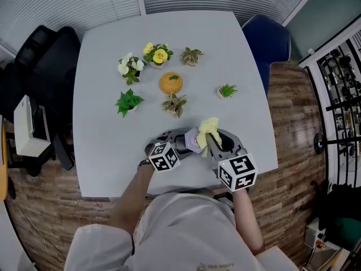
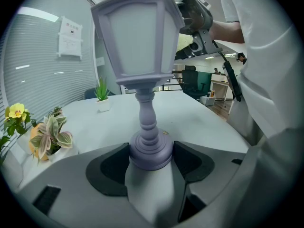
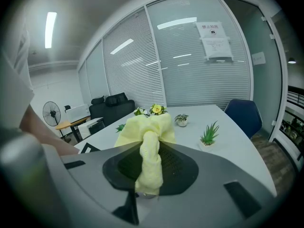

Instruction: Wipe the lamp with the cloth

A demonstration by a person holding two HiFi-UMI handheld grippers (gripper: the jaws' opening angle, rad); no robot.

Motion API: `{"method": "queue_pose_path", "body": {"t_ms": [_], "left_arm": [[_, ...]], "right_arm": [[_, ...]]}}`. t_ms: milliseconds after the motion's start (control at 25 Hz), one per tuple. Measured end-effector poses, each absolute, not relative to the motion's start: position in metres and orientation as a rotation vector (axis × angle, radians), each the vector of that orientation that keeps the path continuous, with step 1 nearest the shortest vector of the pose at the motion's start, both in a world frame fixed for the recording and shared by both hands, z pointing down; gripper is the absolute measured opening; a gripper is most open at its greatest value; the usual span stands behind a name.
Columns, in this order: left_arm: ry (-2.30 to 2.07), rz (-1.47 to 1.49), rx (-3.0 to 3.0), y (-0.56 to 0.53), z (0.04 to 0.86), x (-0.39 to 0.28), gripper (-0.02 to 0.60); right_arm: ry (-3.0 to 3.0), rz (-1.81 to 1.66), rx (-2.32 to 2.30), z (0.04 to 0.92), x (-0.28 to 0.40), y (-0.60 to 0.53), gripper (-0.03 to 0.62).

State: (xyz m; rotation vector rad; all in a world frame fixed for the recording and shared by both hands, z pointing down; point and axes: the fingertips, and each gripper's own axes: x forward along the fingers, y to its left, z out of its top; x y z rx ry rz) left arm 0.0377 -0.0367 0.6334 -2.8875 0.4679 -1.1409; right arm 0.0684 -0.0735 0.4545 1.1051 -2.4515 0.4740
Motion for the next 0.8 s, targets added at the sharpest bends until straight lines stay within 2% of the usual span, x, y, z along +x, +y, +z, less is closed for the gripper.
{"method": "queue_pose_path", "body": {"t_ms": [800], "left_arm": [[0.467, -1.142, -2.888, -0.036, 0.634, 0.037, 0.303]], "right_arm": [[-2.425, 0.439, 0.996, 0.455, 0.058, -0.087, 0.073]]}}
